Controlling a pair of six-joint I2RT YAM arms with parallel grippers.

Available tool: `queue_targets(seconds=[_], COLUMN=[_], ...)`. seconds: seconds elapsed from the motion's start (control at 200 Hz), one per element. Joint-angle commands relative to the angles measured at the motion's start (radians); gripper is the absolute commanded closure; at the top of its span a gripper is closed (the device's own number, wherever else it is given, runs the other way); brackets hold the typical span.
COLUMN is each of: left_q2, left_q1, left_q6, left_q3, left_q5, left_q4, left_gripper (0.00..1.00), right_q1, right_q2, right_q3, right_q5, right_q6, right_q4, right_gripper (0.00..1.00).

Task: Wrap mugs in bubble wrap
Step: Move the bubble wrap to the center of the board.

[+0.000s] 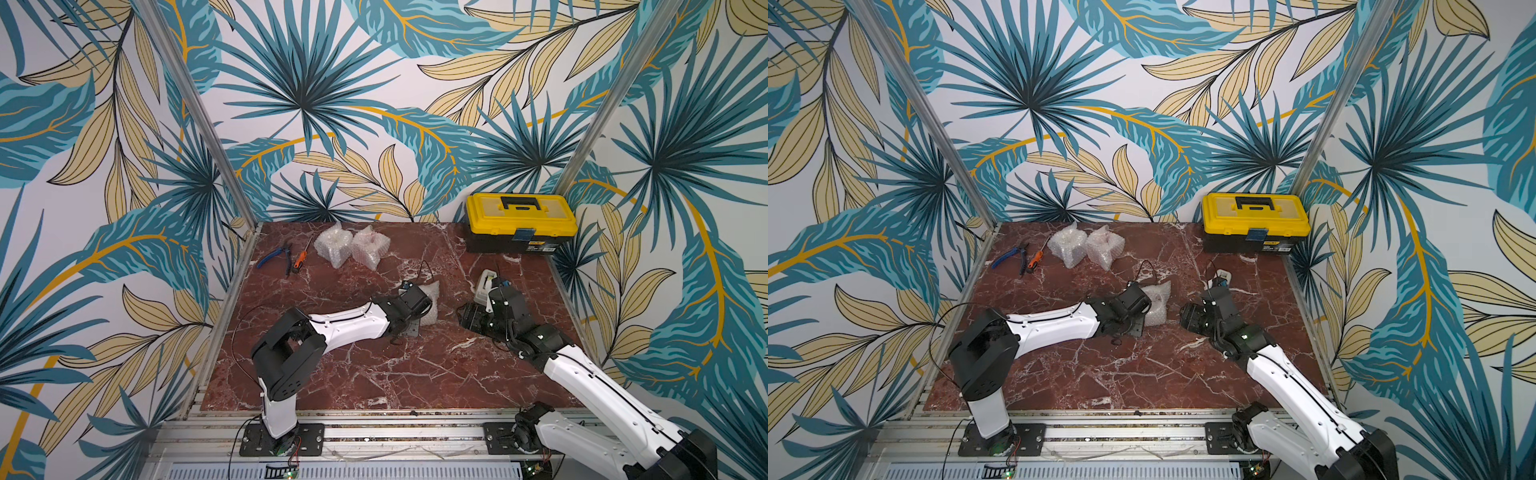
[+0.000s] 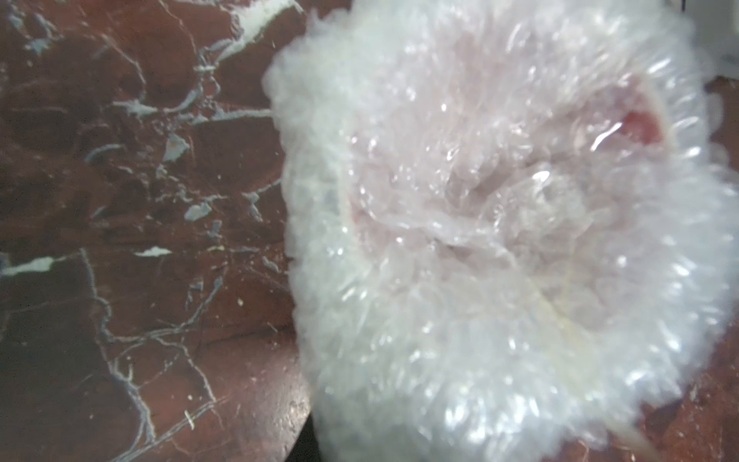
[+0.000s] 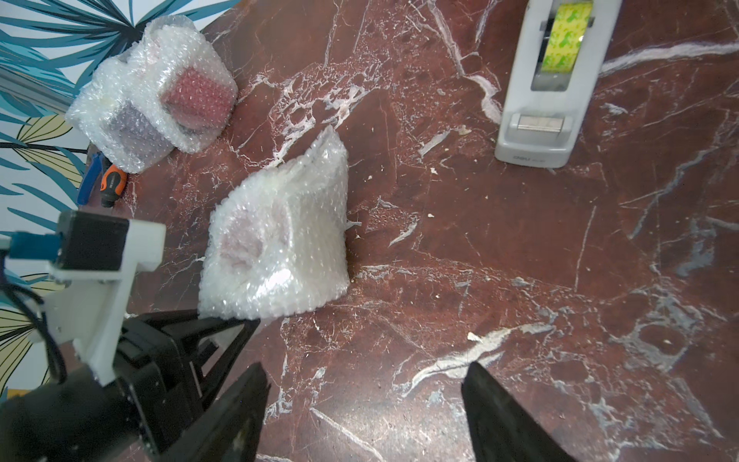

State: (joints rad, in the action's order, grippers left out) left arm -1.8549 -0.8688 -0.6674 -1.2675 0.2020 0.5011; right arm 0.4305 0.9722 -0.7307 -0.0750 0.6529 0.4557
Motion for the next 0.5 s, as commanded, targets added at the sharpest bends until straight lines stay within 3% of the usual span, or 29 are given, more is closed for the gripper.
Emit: queue_targets(seconds=[0.0,0.225,0.496], left_q2=[-0.047,-0.187,-0.394], left_q1=[0.049,0.161,0.235], left_q6=[0.021,0.036,0.064], left_q3=[-0.101,-0.307,-0.646], left_q5=[0.015,0.037,0.188], left_q4=[0.017,0.102,0.227], left_gripper=[0.78,0.79,0.78], right_q1=[-0.006,-0.009,-0.017], right_q2=[-0.015,-0.013,-0.002], right_q3=[0.017,0.022,0.026], right_q5=[-0.016,-0.01,-0.002], right_q6=[-0.012,-0.007,-0.007], right_q4=[0.039,0.038,0.037], right_gripper=[0.22,0.22,0.22])
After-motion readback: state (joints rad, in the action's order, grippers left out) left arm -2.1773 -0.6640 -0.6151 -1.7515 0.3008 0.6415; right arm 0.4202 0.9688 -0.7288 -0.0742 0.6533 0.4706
